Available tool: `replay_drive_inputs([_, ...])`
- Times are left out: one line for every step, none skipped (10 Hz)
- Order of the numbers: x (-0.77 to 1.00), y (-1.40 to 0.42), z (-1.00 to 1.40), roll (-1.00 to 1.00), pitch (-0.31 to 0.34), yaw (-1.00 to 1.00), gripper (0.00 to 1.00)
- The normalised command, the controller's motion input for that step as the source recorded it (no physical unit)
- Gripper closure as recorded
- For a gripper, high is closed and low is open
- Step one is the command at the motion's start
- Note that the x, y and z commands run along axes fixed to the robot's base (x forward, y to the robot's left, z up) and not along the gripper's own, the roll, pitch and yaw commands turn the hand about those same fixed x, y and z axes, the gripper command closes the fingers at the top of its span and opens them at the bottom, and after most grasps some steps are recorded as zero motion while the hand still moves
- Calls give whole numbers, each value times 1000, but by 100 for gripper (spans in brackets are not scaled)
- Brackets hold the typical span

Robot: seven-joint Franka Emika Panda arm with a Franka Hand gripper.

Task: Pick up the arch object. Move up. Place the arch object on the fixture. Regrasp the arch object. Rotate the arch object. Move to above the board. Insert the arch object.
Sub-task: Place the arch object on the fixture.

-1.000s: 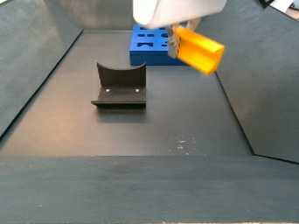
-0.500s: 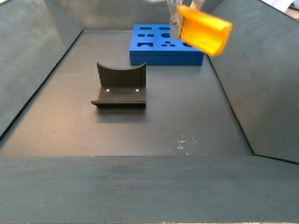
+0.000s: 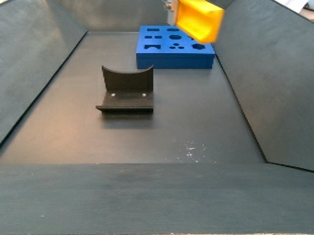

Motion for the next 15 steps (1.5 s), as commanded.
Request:
replay_drive_inputs([1000,-105,55,-56,180,-1000,100])
replay_drive_inputs([1000,-68,37,-68,207,-1000,100])
replay_drive_inputs([1000,-50,26,-79,226,-1000,100])
replay_drive_inputs([976,-24,22,-101,262,-1000,100])
replay_drive_inputs([939,-15,15,-117,288,-1000,100])
replay_drive_inputs([858,0,7,-128,249,-665,100])
replay_drive_inputs([826,4,4,-128,223,-512,100])
replay_drive_inputs([755,7,4,-127,176,-290,100])
replay_drive_inputs([717,7,5,-128,158,-218,100])
replay_drive_inputs([614,9,7,-129,145,-111,100])
replay_drive_inputs([1000,48,-199,-1000,-105,108,100])
replay_drive_inputs([1000,65,-214,-1000,-106,111,100])
replay_drive_inputs([1000,77,-167,-1000,-108,103,100])
replay_drive_inputs([942,50,-114,-1000,-102,97,100])
replay_drive_inputs([872,41,-75,-1000,-89,92,100])
